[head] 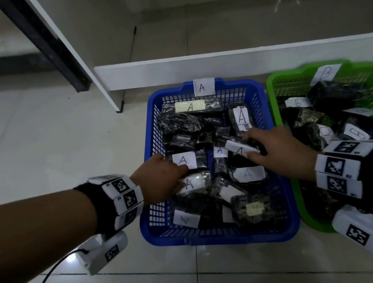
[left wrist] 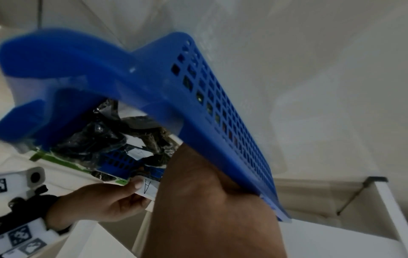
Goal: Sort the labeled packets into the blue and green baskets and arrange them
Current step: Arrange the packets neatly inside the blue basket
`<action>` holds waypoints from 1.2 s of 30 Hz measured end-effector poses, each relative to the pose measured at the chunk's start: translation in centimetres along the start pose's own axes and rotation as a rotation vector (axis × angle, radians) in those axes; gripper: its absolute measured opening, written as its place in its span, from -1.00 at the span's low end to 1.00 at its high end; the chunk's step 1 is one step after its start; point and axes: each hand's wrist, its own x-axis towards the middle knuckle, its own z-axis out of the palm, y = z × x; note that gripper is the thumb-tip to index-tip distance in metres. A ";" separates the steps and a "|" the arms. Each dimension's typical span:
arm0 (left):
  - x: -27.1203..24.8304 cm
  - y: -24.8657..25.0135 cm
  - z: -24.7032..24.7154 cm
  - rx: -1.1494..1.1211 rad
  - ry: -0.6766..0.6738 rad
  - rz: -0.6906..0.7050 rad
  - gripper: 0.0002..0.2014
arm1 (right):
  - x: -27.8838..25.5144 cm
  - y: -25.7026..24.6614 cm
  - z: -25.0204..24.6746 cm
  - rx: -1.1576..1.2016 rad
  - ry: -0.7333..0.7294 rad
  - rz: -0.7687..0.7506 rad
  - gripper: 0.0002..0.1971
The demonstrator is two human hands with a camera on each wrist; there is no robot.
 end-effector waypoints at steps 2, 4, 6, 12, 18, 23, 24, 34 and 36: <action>0.1 0.0 0.0 0.037 -0.016 0.003 -0.69 | 0.0 0.0 0.0 -0.013 -0.024 -0.014 -0.65; 0.4 0.1 0.1 0.046 0.007 0.003 -0.71 | 0.1 -0.2 0.1 -0.047 -0.051 0.004 -0.64; 0.7 0.3 0.2 0.006 0.023 0.030 -0.65 | 0.4 -0.5 0.1 -0.040 -0.051 0.034 -0.63; 0.8 1.0 1.1 -0.145 0.001 0.103 -0.41 | 1.3 -1.8 0.1 0.046 0.050 0.080 -0.77; 1.0 1.2 0.2 -0.121 -0.057 0.098 -0.34 | 1.6 -3.5 0.9 0.228 0.011 0.128 -0.82; 0.1 0.6 -1.2 -0.090 -0.045 0.073 -0.54 | 2.6 -5.5 2.1 0.224 -0.028 0.084 -0.91; -0.2 0.6 -1.7 -0.114 -0.040 0.088 -0.59 | 2.9 -6.0 2.5 0.228 -0.049 0.070 -0.92; -2.0 2.1 -1.0 -0.334 -0.305 0.180 -0.50 | 4.4 -6.8 5.5 -0.106 -0.233 -0.075 -0.55; -1.8 1.8 -1.4 -0.353 -0.297 0.145 -0.54 | 3.5 -6.5 5.0 -0.082 -0.199 -0.108 -0.55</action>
